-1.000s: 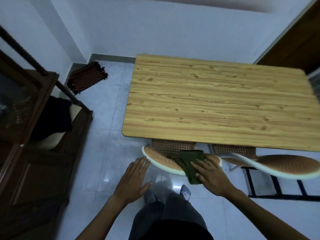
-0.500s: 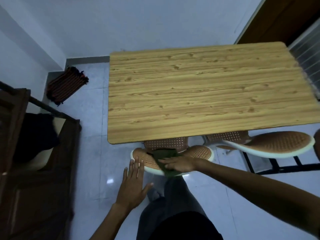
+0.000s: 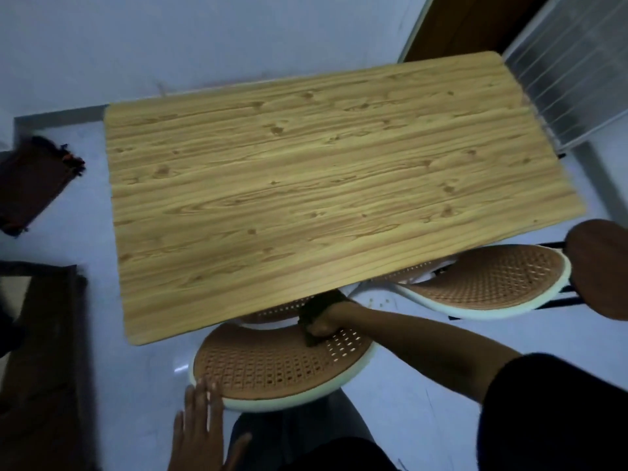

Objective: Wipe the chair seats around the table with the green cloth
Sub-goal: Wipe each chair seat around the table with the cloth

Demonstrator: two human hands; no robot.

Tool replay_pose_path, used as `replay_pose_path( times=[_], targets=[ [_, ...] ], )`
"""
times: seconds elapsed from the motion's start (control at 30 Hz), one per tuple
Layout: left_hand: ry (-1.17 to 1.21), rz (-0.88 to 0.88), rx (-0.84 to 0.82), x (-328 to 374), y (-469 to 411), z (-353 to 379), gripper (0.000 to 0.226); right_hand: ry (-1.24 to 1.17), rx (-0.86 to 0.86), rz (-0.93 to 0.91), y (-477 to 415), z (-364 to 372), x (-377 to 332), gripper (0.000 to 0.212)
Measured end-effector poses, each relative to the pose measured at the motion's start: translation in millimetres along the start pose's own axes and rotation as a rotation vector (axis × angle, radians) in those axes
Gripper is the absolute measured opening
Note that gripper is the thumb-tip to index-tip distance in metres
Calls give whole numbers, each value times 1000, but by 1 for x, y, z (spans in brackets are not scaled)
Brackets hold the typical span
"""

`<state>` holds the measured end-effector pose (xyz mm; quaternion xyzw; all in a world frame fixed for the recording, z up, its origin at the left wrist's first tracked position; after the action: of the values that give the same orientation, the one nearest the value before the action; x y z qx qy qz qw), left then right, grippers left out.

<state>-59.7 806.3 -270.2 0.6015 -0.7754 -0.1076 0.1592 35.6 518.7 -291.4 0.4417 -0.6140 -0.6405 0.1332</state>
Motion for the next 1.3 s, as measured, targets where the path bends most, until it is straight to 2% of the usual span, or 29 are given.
replay_pose_path(
  times=[0.1, 0.17, 0.2, 0.3, 0.37, 0.43, 0.5, 0.53, 0.6, 0.63, 0.7, 0.73, 0.77, 0.87, 0.97, 1.07, 1.2, 1.3],
  targets=[
    [-1, -28, -30, -3, -2, 2, 93, 611, -133, -222, -25, 22, -2, 61],
    [-16, -39, -76, -5, 0, 5, 94, 806, -316, -334, -1, 66, -4, 60],
    [-23, -29, -69, -4, 1, 3, 94, 797, -361, -364, 6, 85, -8, 60],
    [1, 9, 33, 0, 0, 0, 95, 479, -339, -288, 4, 113, -61, 74],
    [30, -7, 91, 0, 1, 1, 92, 271, -283, -238, -33, 119, -91, 79],
    [21, -3, 130, 3, 3, 2, 93, 153, -198, -167, -73, 117, -91, 77],
    [-48, -23, 143, 1, 4, 8, 93, -30, -83, -90, -104, 103, -47, 78],
    [-85, -33, 136, -1, 1, 11, 88, -137, -51, -44, -131, 95, 3, 74],
    [-142, -21, 128, -4, -6, 12, 70, -189, -14, 23, -154, 68, 69, 56],
    [-145, -7, 95, -3, -8, 13, 68, -87, 26, 22, -142, 41, 70, 52],
    [-64, -38, 14, -8, -5, 18, 84, 198, 29, 180, -91, -5, 46, 53],
    [-52, -38, 14, -8, -3, 16, 91, 481, 43, 109, -74, -9, 31, 58],
    [-37, -23, 16, -6, -1, 13, 94, 654, -14, 37, -51, -3, 14, 61],
    [62, 38, -36, -3, -4, 4, 93, 772, -226, -192, 19, 56, -8, 63],
    [70, 51, -11, -3, -4, 2, 94, 577, -215, -207, 29, 105, -43, 72],
    [61, 41, 6, -5, -6, -1, 96, 421, -188, -350, -17, 129, -95, 60],
    [77, 41, -25, -2, -1, 0, 99, -92, -65, -209, -67, 109, -103, 55],
    [93, -2, -86, -4, -8, -1, 98, -201, -5, -95, -77, 91, -84, 55]
  ],
)
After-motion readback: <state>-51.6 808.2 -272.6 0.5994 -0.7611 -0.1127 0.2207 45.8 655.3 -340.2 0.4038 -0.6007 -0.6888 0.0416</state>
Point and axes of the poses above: each hand's wrist, its own y-axis away from the middle knuckle, its own z-axis out of the palm, x = y × z, the point moved 7 cm from there along -y, towards the middle knuckle, and after that the axes turned 9 degrees about -y, right-handed, at the moved point
